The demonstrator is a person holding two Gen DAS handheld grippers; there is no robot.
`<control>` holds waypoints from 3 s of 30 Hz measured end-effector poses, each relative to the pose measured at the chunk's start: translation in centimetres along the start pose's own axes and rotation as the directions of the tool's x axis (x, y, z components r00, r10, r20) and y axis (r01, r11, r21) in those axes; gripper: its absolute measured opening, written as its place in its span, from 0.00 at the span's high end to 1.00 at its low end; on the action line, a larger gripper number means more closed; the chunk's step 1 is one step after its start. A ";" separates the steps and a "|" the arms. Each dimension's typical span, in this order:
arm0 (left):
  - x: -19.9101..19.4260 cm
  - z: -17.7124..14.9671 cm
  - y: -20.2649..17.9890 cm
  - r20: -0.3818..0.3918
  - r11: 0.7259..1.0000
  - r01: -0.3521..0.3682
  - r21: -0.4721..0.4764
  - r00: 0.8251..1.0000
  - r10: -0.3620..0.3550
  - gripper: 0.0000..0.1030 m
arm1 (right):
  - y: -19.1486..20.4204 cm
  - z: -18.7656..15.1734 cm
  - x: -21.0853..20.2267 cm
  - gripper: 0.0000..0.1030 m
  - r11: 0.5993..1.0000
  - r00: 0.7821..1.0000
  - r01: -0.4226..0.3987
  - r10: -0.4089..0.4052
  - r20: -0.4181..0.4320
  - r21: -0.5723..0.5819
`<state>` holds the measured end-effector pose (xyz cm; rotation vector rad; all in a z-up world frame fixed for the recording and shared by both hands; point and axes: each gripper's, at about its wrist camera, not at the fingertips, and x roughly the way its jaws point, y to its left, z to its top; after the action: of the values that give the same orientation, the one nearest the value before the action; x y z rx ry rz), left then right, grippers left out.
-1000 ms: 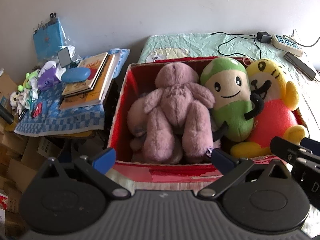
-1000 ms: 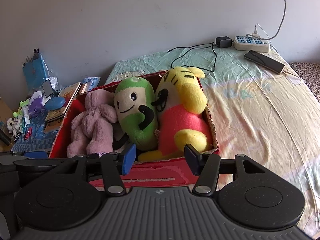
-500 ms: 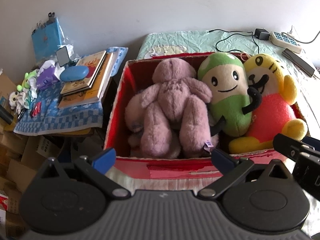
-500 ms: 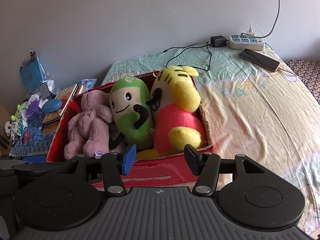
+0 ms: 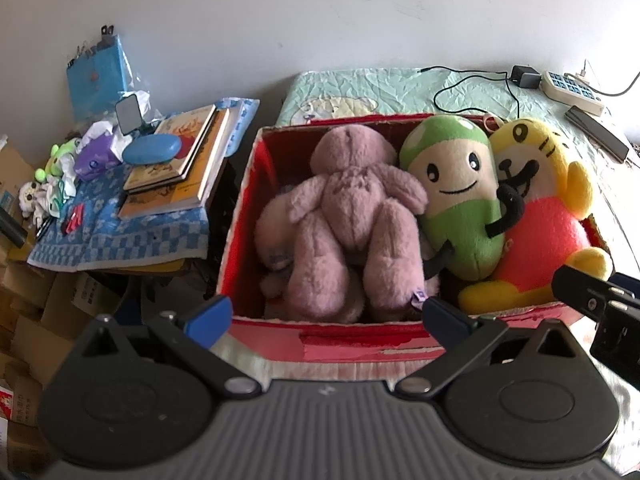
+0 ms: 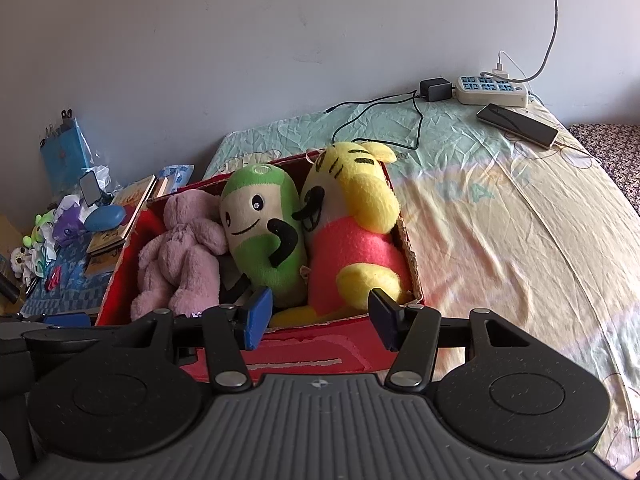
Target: Organize objects
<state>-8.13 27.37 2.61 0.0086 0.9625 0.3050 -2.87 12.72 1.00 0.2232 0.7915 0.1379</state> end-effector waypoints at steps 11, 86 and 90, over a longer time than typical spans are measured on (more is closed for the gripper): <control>0.3 0.1 0.3 -0.005 1.000 -0.002 -0.012 1.000 0.002 0.01 | 0.5 0.4 0.2 0.44 1.000 1.000 0.009 -0.009 0.006 -0.013; 2.1 0.0 0.5 0.022 0.998 0.057 -0.003 0.998 -0.057 0.01 | 1.1 1.1 2.2 0.39 1.000 1.000 0.009 -0.010 -0.024 -0.030; 2.2 0.0 0.5 0.020 0.998 0.058 -0.004 0.998 -0.058 0.01 | 1.1 1.1 2.2 0.39 1.000 1.000 0.009 -0.009 -0.025 -0.030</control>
<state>-7.11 28.42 0.95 -0.0207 0.9404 0.2532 -0.57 14.05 0.47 0.1899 0.8146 0.1442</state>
